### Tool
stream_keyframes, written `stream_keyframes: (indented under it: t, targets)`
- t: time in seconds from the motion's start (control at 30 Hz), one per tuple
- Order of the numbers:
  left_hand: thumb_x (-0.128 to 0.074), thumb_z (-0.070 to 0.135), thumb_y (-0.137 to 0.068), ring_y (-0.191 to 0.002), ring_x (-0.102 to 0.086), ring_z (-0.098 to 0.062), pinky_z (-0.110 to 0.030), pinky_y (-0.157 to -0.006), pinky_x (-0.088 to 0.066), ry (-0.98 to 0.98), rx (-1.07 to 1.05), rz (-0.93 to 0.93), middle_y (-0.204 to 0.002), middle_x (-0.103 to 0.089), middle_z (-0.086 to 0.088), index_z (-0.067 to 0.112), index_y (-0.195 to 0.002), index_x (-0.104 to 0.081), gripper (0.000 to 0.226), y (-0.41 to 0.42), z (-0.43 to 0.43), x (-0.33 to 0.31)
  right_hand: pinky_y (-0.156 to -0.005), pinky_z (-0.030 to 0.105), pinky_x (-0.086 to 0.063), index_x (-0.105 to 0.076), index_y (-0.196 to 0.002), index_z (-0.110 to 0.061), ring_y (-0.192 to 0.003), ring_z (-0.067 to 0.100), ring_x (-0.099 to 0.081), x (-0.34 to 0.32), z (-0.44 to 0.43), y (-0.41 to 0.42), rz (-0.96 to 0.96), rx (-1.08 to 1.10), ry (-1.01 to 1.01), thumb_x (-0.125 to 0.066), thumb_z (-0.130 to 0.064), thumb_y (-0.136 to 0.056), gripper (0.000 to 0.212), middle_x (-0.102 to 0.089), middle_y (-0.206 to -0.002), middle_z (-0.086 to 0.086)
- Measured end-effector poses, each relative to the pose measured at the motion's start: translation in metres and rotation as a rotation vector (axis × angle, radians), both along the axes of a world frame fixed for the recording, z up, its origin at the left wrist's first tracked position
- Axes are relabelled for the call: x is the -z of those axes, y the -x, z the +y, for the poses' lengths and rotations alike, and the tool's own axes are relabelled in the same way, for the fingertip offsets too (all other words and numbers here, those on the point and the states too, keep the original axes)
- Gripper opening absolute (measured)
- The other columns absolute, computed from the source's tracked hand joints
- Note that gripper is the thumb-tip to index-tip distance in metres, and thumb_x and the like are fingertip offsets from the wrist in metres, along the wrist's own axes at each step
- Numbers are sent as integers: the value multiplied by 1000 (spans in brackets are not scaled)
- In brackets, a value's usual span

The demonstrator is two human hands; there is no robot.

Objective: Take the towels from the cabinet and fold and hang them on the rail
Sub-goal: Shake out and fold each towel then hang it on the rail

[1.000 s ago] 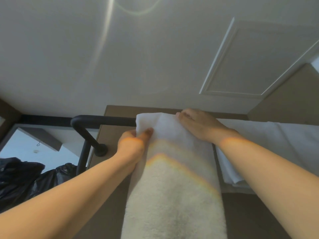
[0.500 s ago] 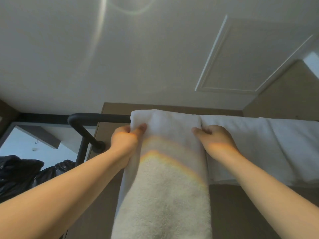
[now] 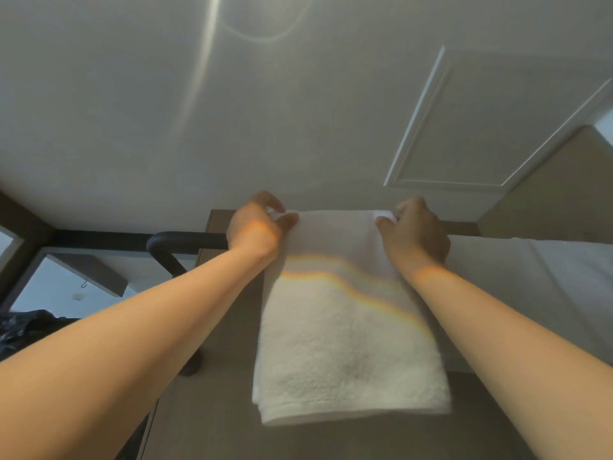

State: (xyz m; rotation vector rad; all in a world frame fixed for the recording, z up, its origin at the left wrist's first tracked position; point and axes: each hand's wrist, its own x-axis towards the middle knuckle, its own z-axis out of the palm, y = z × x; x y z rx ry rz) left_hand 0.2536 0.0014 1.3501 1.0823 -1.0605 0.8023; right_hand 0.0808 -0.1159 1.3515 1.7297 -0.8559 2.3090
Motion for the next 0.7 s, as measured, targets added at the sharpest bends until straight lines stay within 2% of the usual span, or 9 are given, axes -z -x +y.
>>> stream_keyframes:
  t: [0.07, 0.17, 0.23, 0.3, 0.4, 0.5, 0.6, 0.7]
  targets:
    - [-66, 43, -88, -108, -58, -28, -45, -100, -43, -99, -92, 25, -114, -64, -2, 25, -93, -59, 20, -4, -4, -8, -83, 40, -45, -53, -118, -14, -109, 37, -60, -3, 1, -1, 14, 35, 51, -62, -32, -91, 34, -65, -116, 16]
    - [-59, 50, -91, -111, -57, -28, -46, -101, -41, -186, -191, 32, -114, -62, 2, 30, -99, -56, 21, -6, -9, -14, -90, 37, -43, -67, -111, -20, -116, 36, -53, -5, -7, -4, 186, 167, 73, -57, -27, -94, 21, -64, -119, 15]
    - [-56, 52, -92, -112, -57, -30, -46, -102, -41, -249, -209, 50, -119, -63, -3, 29, -107, -59, 28, -7, -9, -17, -98, 39, -38, -70, -113, -18, -122, 36, -47, -5, -12, -4, 293, 264, 29, -45, -31, -99, 31, -59, -126, 17]
    - [-51, 54, -93, -112, -57, -30, -45, -103, -40, -293, -265, 60, -118, -65, -4, 27, -107, -62, 32, -8, -8, -19, -103, 41, -33, -68, -115, -15, -125, 33, -48, -6, -14, -2, 397, 274, -49, -32, -39, -102, 45, -58, -131, 16]
    - [-33, 53, -99, -106, -57, -28, -36, -92, -31, -311, -414, 23, -107, -67, -2, 29, -96, -62, 38, -11, -12, -14, -106, 44, -28, -66, -113, -15, -124, 30, -51, -7, -14, 1, 516, 248, -100, -23, -45, -101, 54, -59, -131, 14]
    - [-21, 54, -100, -108, -55, -28, -37, -86, -22, -296, -463, -50, -105, -67, -3, 32, -98, -62, 47, -15, -15, -3, -107, 46, -29, -65, -105, -16, -122, 30, -51, -6, -12, 2, 558, 254, -105, -21, -49, -100, 55, -60, -128, 14]
    - [-29, 65, -95, -113, -52, -32, -40, -97, -32, -234, -414, -78, -111, -64, -5, 24, -115, -60, 55, -19, -10, 7, -108, 48, -28, -62, -100, -19, -123, 30, -50, -5, -12, 3, 580, 259, -103, -19, -49, -99, 52, -59, -129, 13]
    - [-51, 70, -84, -114, -49, -30, -48, -96, -43, -18, -256, -115, -118, -55, -6, 18, -119, -52, 62, -19, 0, 29, -111, 49, -25, -62, -109, -19, -128, 29, -47, -5, -13, 6, 608, 255, -122, -17, -53, -99, 57, -56, -135, 11]
